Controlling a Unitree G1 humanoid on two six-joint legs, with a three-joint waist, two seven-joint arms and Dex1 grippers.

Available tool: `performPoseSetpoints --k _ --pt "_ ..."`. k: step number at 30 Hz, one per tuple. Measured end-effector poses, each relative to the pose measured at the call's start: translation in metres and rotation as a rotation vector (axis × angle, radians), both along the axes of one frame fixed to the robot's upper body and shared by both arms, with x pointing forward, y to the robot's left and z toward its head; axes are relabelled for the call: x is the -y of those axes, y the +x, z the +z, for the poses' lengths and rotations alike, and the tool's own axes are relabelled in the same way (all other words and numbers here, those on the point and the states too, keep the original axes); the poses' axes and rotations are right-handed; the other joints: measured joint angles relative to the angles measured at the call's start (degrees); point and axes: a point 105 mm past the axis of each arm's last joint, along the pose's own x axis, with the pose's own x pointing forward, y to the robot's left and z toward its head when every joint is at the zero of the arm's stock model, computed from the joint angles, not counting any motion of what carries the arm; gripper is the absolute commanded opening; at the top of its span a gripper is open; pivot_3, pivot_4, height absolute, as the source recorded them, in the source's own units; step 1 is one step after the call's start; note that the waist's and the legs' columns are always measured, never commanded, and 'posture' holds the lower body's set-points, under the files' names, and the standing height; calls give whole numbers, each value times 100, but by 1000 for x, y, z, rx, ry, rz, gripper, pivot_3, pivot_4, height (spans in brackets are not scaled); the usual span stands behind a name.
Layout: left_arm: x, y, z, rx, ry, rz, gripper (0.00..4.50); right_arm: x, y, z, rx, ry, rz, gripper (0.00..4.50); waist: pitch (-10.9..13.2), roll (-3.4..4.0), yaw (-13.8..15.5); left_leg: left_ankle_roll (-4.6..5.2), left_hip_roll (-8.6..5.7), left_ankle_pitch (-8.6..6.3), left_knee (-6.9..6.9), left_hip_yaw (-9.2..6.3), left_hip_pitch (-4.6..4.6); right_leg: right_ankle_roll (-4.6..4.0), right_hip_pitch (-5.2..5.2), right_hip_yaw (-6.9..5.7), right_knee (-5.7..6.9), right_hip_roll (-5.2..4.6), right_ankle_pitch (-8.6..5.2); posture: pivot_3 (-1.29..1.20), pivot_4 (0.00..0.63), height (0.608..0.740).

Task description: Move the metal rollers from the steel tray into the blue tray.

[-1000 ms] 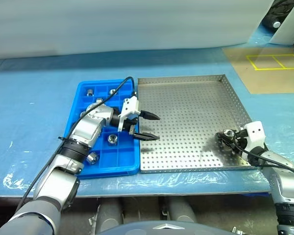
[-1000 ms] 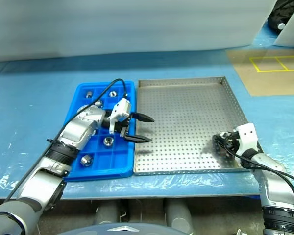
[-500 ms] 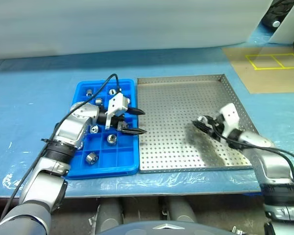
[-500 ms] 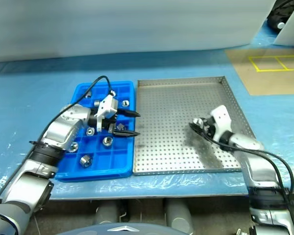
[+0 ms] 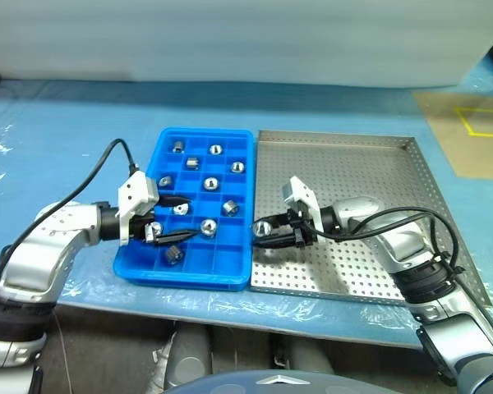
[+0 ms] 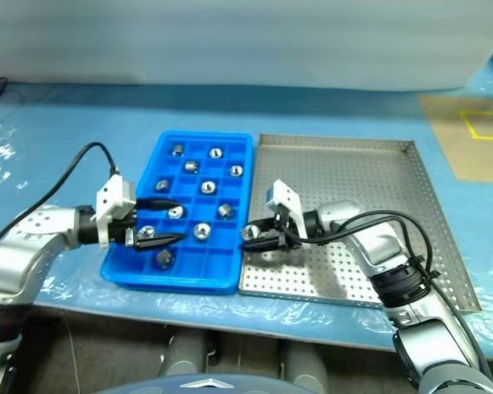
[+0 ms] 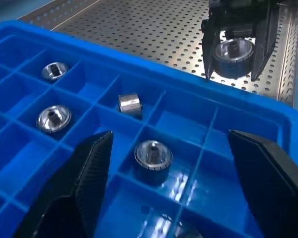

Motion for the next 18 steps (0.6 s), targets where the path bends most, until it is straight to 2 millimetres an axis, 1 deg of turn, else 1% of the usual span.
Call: performPoseSetpoints --k 4,6,8,10,14,16,18 --pt "-1 -18 3 -12 -8 44 3874 -19 -1 -3 20 14 93 1665 0 -5 167 -4 1 2 -1 -10 10 1 5 1 6 -4 0 386 150 740" --pt "0 -22 5 -13 -15 59 3874 -27 1 -7 19 14 112 1665 0 -4 263 -8 1 4 -2 -14 8 1 2 0 8 -3 0 408 150 740" --pt "-3 -27 6 -13 -14 93 3874 -32 4 -7 24 15 132 1665 0 -5 314 -8 1 4 -2 -14 3 1 0 0 5 -4 0 433 150 740" --pt "-5 -31 7 -10 -11 121 3874 -35 7 -5 40 12 154 1665 -1 -6 377 -8 1 4 -5 -16 1 2 -2 0 2 -3 -1 442 150 740" --pt "-4 -34 7 -9 -18 143 3874 -32 4 -7 44 -2 198 1665 -1 -6 468 -9 1 4 -15 -16 1 3 -5 0 -3 -1 -2 438 150 740" --pt "-4 -33 8 -7 -22 152 3874 -31 2 -7 35 -5 217 2415 -1 -6 502 -10 1 5 -18 -16 2 4 -8 2 -2 -1 -2 427 150 740" --pt "-3 -31 10 3 -24 156 3874 -27 -1 -8 23 -14 233 3006 -1 -6 547 -11 0 6 -18 -15 1 4 -8 2 -3 -1 -2 410 150 740"
